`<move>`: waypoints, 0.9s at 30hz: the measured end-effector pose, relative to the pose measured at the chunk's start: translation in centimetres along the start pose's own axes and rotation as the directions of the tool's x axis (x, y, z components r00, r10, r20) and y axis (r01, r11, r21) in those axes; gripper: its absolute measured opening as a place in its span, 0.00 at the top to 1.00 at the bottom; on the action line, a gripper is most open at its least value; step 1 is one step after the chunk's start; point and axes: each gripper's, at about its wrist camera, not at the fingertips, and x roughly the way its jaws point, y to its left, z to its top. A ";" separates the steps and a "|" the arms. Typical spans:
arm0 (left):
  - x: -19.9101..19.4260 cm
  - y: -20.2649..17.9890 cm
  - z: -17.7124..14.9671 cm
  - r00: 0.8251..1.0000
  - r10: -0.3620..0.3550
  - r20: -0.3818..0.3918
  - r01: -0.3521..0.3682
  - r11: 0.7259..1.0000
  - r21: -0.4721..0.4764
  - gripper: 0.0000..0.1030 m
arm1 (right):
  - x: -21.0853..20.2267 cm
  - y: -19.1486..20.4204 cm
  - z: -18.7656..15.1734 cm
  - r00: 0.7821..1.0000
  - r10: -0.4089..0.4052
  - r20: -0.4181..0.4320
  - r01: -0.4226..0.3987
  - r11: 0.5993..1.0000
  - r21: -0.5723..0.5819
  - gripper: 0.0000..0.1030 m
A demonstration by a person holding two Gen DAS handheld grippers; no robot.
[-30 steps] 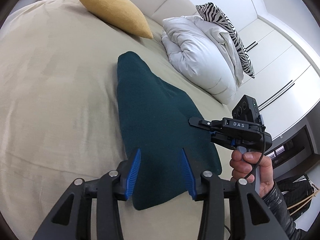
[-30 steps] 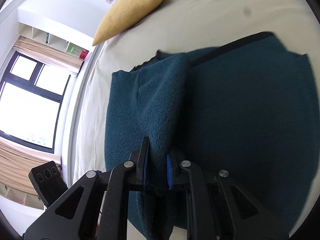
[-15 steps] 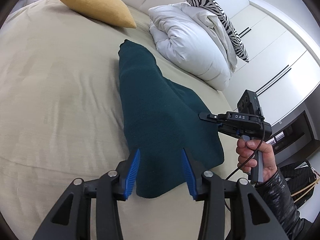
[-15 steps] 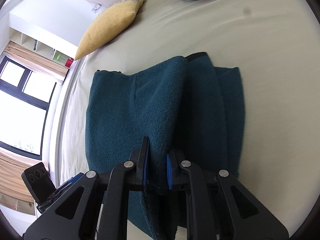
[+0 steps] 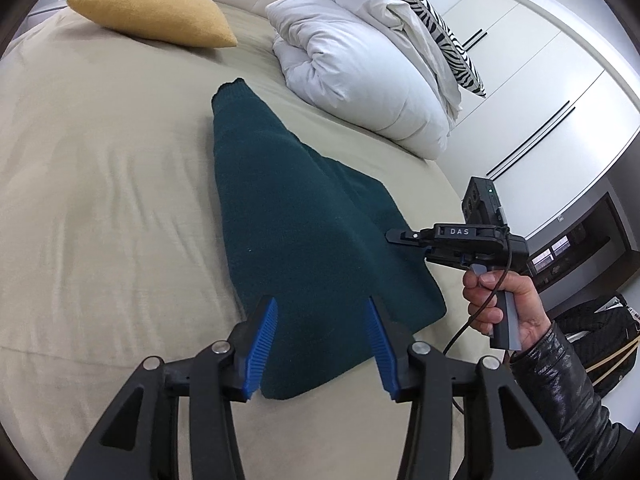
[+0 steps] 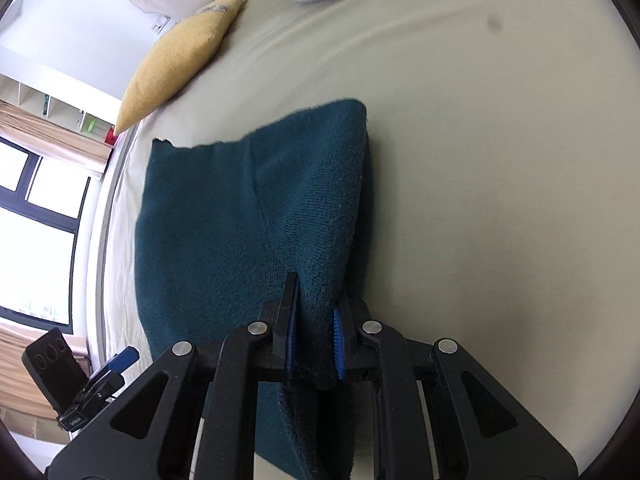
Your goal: Fold small clothes
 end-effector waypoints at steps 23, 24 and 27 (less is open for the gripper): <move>7.5 -2.5 3.1 0.961 0.272 -0.054 -0.256 0.945 0.201 0.80 | 1.4 0.2 0.5 0.998 0.030 0.051 -0.030 1.000 -0.008 0.87; 7.5 -2.3 3.0 0.960 0.273 -0.057 -0.257 0.945 0.202 0.82 | 1.5 -1.3 0.4 0.997 0.052 0.051 -0.054 0.998 0.037 0.87; 7.5 -2.0 2.8 0.961 0.271 -0.057 -0.254 0.945 0.206 0.84 | 1.1 -3.7 -0.6 0.987 0.144 0.078 -0.153 0.980 0.127 0.85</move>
